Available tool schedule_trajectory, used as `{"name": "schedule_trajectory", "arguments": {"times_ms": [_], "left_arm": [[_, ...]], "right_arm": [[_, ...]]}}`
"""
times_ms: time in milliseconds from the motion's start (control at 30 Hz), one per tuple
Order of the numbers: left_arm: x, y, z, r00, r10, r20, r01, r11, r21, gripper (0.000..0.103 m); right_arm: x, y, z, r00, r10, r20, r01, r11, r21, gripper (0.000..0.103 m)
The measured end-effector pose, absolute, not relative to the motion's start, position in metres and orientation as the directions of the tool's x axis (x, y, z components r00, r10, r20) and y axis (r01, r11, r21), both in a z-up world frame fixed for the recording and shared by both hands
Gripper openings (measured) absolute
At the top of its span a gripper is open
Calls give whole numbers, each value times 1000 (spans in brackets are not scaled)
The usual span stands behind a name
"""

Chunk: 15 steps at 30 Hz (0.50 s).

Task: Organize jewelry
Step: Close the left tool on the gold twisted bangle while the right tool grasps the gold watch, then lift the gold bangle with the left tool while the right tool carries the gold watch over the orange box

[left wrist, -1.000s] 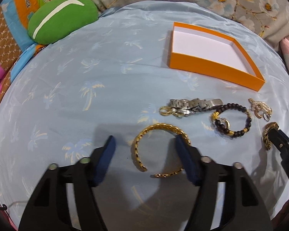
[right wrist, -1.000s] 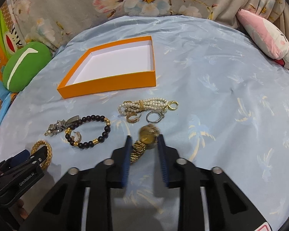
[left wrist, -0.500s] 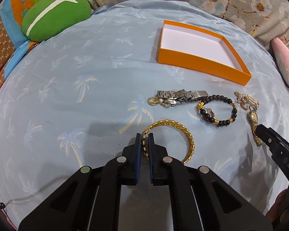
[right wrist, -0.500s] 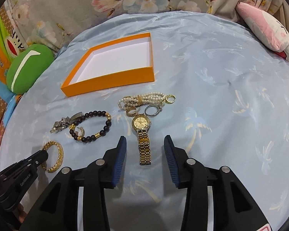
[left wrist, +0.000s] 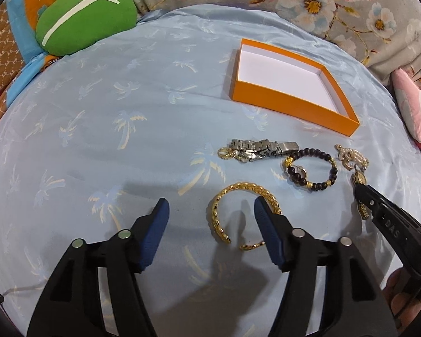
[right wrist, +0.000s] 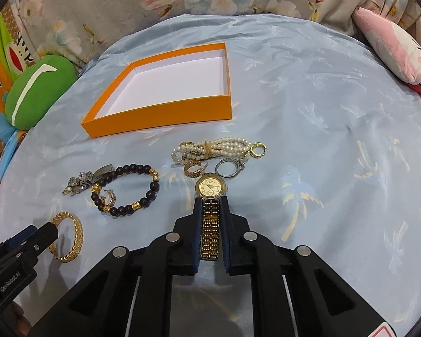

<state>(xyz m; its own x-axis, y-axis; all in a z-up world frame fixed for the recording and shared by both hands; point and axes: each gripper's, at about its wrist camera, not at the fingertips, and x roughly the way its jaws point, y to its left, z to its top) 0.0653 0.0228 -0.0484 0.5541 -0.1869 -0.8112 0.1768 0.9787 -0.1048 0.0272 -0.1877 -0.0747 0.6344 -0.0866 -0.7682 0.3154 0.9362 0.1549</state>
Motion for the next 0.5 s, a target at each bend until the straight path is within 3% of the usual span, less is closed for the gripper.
{"name": "schedule_trajectory", "arguments": {"times_ms": [200, 300, 367, 500], "left_arm": [[77, 13, -58, 547, -154, -823, 183, 981, -62, 61], [77, 10, -57, 552, -162, -818, 200, 978, -59, 40], [77, 9, -56, 541, -187, -820, 217, 973, -78, 15], [73, 7, -54, 526, -221, -821, 242, 965, -105, 5]], "right_arm": [[16, -189, -64, 652, -75, -755, 306, 936, 172, 11], [12, -188, -60, 658, -71, -750, 298, 939, 174, 11], [11, -187, -58, 661, -64, -748, 292, 940, 177, 11], [9, -185, -54, 666, -56, -743, 279, 943, 180, 11]]}}
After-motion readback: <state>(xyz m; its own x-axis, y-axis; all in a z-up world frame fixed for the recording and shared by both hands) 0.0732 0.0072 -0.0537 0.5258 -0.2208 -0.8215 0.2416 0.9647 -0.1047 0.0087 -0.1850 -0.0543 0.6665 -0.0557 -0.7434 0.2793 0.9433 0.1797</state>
